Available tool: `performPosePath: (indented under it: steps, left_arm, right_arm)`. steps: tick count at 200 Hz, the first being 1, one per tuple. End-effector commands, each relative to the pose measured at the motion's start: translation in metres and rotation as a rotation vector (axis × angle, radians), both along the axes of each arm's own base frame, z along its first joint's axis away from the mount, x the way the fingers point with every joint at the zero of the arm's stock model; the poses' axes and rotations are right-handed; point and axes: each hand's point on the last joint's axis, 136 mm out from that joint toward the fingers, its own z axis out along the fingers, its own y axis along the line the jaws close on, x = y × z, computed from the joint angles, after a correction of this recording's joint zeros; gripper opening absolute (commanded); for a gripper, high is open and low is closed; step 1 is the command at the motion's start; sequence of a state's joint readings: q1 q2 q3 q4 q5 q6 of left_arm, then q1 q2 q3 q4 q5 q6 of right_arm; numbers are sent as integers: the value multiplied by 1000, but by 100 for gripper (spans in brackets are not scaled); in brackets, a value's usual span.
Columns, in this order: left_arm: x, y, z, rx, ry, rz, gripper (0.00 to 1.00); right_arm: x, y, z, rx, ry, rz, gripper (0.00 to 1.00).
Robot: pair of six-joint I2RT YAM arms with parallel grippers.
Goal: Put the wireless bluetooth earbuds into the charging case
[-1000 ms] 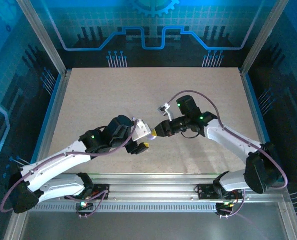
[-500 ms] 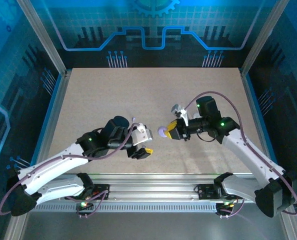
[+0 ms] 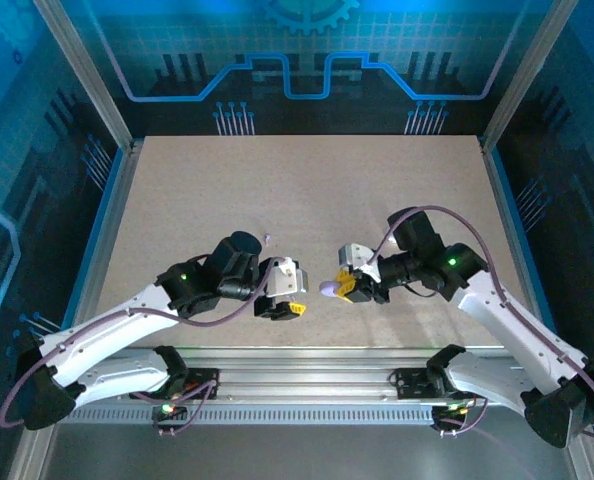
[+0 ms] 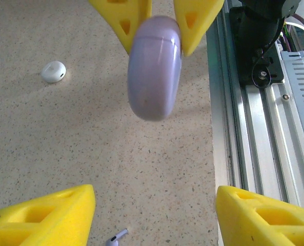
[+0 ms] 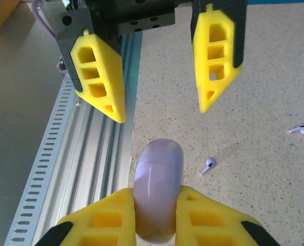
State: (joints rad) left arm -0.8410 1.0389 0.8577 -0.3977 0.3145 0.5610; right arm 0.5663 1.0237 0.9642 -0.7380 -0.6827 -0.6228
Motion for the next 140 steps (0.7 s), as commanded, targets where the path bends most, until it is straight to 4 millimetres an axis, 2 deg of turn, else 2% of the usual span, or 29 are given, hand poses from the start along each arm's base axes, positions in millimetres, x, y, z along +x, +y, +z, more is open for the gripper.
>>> performPosePath:
  steps: [1,55,106,140]
  left_arm:
    - [-8,-9,19,-47,-38,-77,64]
    - [-14,-19,20,-74,-22,-117,65]
    - [-13,-27,21,-105,-8,-115,59]
    - [-16,-30,20,-115,14,-122,51]
  right_arm:
    - [-1,1,-2,-64,-44,22,17]
    - [-3,21,0,-26,-42,80,17]
    - [-10,32,0,29,-32,152,18]
    - [-9,34,-2,34,-35,161,18]
